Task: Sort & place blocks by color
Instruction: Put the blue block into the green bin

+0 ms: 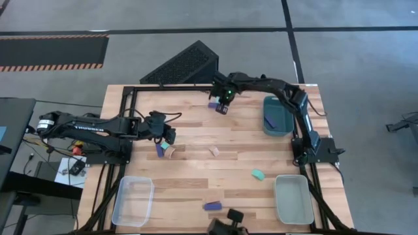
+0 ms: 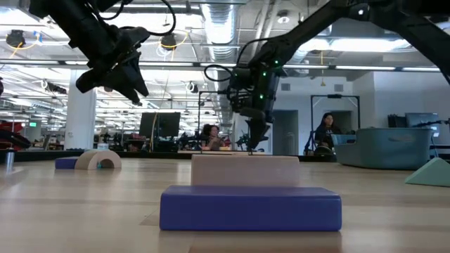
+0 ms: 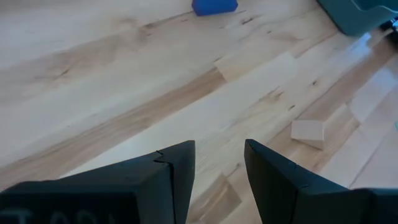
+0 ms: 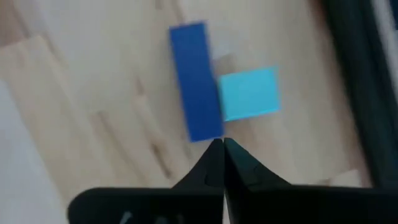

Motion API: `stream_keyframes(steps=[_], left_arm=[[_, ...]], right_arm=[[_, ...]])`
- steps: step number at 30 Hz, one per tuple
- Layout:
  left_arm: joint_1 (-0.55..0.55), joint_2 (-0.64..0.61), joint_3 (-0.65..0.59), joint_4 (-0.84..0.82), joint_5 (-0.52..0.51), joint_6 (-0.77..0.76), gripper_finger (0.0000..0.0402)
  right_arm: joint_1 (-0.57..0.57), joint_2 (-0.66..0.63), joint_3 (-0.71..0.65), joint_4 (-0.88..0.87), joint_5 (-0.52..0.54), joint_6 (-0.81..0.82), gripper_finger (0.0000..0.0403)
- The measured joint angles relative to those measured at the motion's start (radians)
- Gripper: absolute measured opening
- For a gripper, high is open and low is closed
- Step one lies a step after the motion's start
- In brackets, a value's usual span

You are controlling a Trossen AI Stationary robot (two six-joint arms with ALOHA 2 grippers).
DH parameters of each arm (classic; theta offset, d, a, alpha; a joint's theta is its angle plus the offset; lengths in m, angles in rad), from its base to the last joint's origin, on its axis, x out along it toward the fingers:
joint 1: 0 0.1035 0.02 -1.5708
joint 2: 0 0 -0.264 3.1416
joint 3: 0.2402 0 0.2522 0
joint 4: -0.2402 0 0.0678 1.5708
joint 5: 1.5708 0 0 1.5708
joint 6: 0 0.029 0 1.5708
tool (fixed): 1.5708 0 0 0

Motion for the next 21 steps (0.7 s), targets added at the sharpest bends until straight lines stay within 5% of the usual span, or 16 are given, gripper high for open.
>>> stream_keyframes(steps=[7, 21], left_arm=[[0.006, 0.000, 0.000, 0.000, -0.031, -0.006, 0.0128], [0.018, 0.000, 0.000, 0.028, -0.042, -0.017, 0.0128]], right_arm=[[-0.025, 0.008, 0.001, 0.001, -0.104, -0.010, 0.0004], [-0.013, 0.077, 0.014, 0.010, -0.135, 0.043, 0.0002]])
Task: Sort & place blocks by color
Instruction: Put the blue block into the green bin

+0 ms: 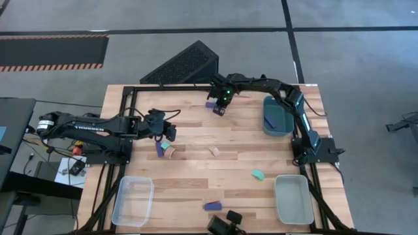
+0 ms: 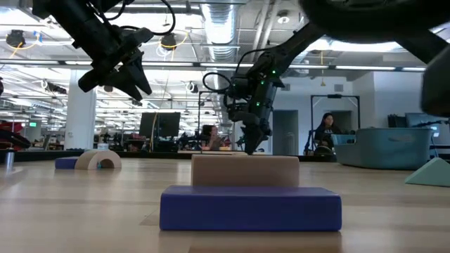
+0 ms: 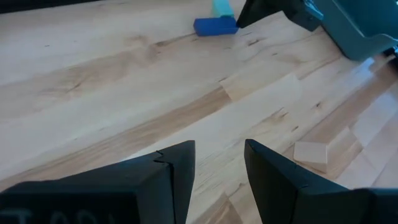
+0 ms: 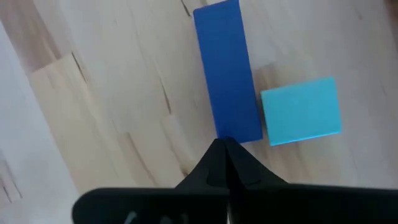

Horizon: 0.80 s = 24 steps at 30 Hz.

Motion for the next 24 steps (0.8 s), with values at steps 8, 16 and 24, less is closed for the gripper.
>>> stream_keyframes(steps=[8, 16, 24], left_arm=[[0.000, 0.000, 0.000, -0.001, 0.002, -0.023, 0.0128], [0.000, 0.000, 0.000, -0.002, 0.006, -0.019, 0.0128], [0.001, 0.000, 0.000, -0.003, 0.000, -0.006, 0.0128]], right_arm=[[0.030, -0.017, -0.010, -0.234, -0.016, 0.003, 0.0002], [0.127, -0.174, -0.007, -0.317, -0.039, -0.052, 0.0005], [0.030, -0.208, -0.006, -0.111, 0.096, 0.065, 0.0091]])
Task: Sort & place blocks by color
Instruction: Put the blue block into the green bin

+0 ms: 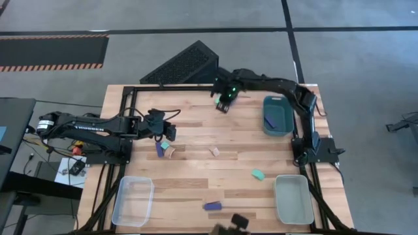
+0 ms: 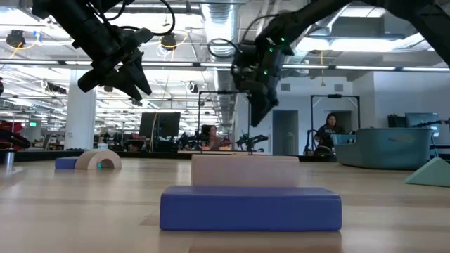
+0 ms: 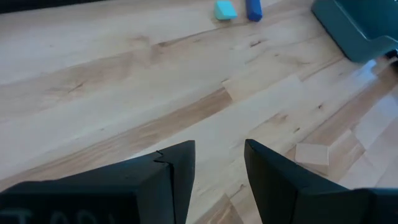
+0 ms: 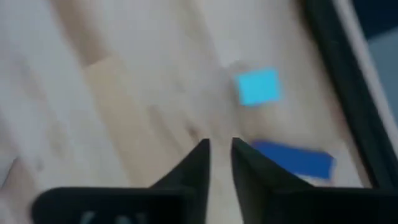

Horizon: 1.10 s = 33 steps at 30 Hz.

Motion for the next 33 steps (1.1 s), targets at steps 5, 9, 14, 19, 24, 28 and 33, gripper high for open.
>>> stream_keyframes(steps=[5, 9, 14, 19, 24, 28, 33], left_arm=[[-0.002, 0.000, 0.000, -0.003, 0.010, 0.000, 0.0128], [-0.002, 0.000, 0.000, 0.000, -0.015, 0.001, 0.0128], [-0.001, 0.000, 0.000, 0.001, -0.018, 0.001, 0.0128], [-0.001, 0.000, 0.000, -0.005, -0.018, 0.002, 0.0128], [-0.001, 0.000, 0.000, -0.004, -0.018, 0.006, 0.0128], [-0.001, 0.000, 0.000, -0.004, -0.018, 0.006, 0.0128], [-0.001, 0.000, 0.000, -0.006, -0.029, 0.022, 0.0128]], right_arm=[[-0.101, 0.049, -0.002, 0.010, 0.046, 0.126, 0.0169], [-0.150, 0.118, 0.002, 0.030, 0.052, 0.230, 0.0197], [-0.139, 0.174, 0.000, 0.008, 0.049, 0.252, 0.0184], [-0.114, 0.180, 0.002, -0.048, 0.064, 0.229, 0.0160], [-0.076, 0.171, 0.002, -0.148, 0.076, 0.162, 0.0150], [-0.030, 0.171, 0.002, -0.276, 0.075, 0.087, 0.0150], [0.002, 0.132, 0.001, -0.215, 0.075, 0.097, 0.0165]])
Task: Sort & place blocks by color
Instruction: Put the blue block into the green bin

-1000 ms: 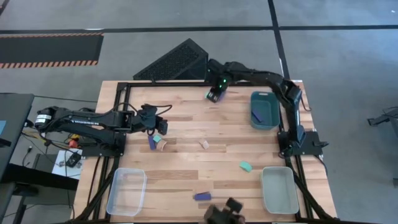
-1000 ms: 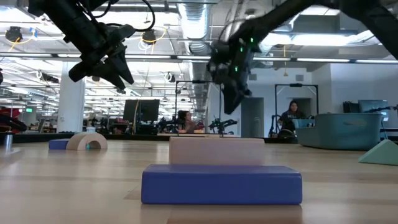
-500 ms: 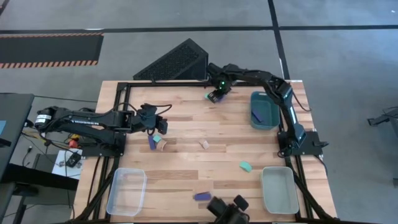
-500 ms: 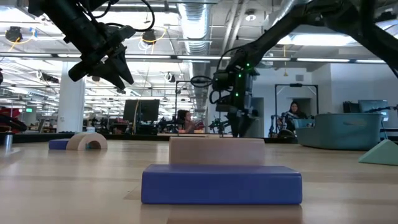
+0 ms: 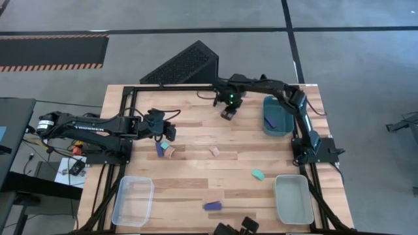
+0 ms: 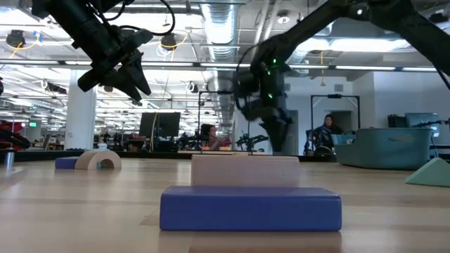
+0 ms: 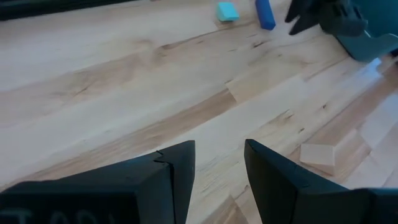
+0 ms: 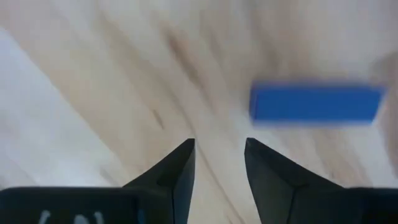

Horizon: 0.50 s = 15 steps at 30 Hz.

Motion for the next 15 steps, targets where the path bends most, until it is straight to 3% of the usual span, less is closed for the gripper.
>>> stream_keyframes(steps=[6, 10, 15], left_arm=[[0.000, 0.000, 0.000, -0.005, -0.016, 0.014, 0.0128], [0.000, 0.001, 0.000, -0.005, -0.085, 0.013, 0.0128], [0.013, 0.001, 0.000, -0.005, -0.121, 0.022, 0.0128]], right_arm=[[-0.051, -0.042, 0.001, 0.098, 0.050, 0.267, 0.0197], [-0.100, -0.031, 0.001, 0.106, 0.041, 0.449, 0.0235], [-0.112, 0.004, 0.001, 0.105, 0.023, 0.568, 0.0272]])
